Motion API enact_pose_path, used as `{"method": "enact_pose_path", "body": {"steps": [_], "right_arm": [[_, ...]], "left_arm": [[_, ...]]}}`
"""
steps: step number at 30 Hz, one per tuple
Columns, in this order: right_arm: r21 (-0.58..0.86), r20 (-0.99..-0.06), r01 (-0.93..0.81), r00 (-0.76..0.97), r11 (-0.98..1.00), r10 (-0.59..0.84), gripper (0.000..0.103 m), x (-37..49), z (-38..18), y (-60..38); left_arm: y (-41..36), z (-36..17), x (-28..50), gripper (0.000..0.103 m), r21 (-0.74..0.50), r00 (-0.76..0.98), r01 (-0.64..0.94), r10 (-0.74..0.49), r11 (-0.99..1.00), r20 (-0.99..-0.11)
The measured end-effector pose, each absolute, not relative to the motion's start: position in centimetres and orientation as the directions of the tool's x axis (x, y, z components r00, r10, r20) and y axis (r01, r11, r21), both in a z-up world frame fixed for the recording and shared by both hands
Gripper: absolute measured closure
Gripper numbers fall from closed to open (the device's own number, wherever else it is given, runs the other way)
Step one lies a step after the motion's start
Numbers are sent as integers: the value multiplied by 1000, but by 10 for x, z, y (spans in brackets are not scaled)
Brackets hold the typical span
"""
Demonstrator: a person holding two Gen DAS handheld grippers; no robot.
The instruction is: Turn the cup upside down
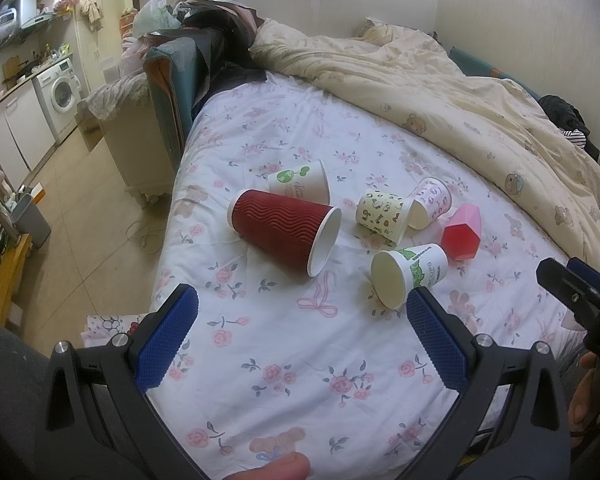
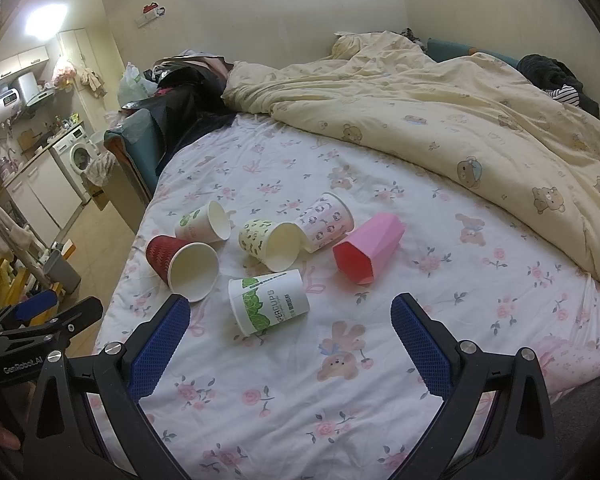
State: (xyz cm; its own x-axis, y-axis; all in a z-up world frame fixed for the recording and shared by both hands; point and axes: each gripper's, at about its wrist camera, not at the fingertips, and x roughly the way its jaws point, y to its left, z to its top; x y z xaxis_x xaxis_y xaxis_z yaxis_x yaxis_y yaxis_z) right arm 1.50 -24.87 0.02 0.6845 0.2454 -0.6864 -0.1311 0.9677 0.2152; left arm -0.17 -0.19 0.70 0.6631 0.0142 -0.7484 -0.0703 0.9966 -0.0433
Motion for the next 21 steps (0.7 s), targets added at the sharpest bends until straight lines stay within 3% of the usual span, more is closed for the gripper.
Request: {"method": "enact_pose_path", "body": {"steps": [11,21], "right_arm": [[225,-695,-128,673,966,251,0,14,5,-244],[254,-709,-189,631,949,315,0,71,30,-230]], "left_arm": [[0,12,4,0,-42,644,-75,16,996,-764],[10,36,55,0,-32,617,-72,20,997,-787]]}}
